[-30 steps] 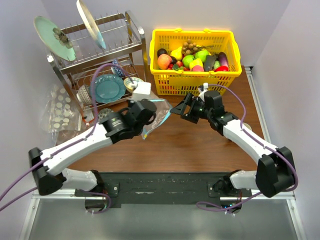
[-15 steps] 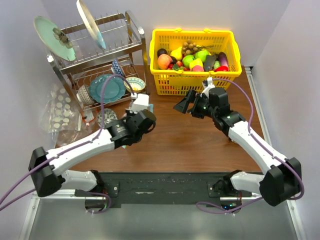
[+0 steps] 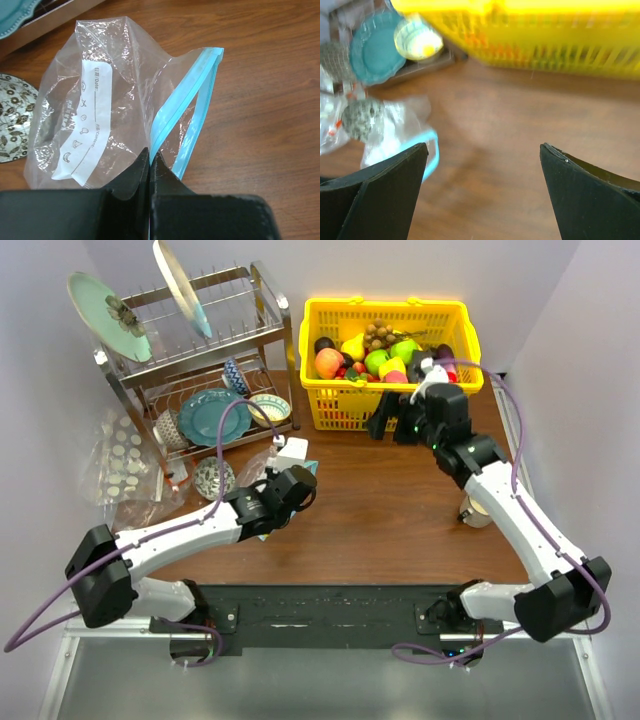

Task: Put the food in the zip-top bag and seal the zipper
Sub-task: Pick up the fake fruit from the bin.

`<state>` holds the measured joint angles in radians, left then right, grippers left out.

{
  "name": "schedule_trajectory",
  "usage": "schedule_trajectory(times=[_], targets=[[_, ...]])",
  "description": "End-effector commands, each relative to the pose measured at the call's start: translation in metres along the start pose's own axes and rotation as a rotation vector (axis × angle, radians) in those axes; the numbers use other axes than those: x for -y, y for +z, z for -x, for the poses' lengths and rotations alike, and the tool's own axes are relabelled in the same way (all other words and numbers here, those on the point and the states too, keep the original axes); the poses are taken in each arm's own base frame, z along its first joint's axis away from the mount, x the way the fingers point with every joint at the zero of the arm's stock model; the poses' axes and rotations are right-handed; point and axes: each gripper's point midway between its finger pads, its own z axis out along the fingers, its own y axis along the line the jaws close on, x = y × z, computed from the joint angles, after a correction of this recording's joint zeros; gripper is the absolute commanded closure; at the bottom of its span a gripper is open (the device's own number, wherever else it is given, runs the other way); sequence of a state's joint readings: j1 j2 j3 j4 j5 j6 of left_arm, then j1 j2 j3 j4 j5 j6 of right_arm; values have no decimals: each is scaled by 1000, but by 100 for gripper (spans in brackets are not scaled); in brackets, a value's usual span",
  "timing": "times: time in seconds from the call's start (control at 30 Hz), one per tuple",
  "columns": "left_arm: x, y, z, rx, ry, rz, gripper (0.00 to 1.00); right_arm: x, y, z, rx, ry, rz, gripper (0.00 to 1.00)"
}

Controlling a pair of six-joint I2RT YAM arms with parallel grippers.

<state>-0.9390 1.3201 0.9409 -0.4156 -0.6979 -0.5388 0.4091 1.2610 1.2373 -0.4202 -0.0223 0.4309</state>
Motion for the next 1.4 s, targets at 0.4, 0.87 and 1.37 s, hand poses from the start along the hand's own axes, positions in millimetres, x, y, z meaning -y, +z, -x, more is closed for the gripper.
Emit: schedule_trajectory(times=[0.4,0.87,1.37], targets=[[13,-8,12,67,-83,-147,100,25,56,169,154,-172,-246,2],[0,-8,14,84,-82,-97,100,114,151,134,-19,-123,-385,3],[-3,-9,18,82,-60,-83,100,138,215,86,-86,-80,-377,2]])
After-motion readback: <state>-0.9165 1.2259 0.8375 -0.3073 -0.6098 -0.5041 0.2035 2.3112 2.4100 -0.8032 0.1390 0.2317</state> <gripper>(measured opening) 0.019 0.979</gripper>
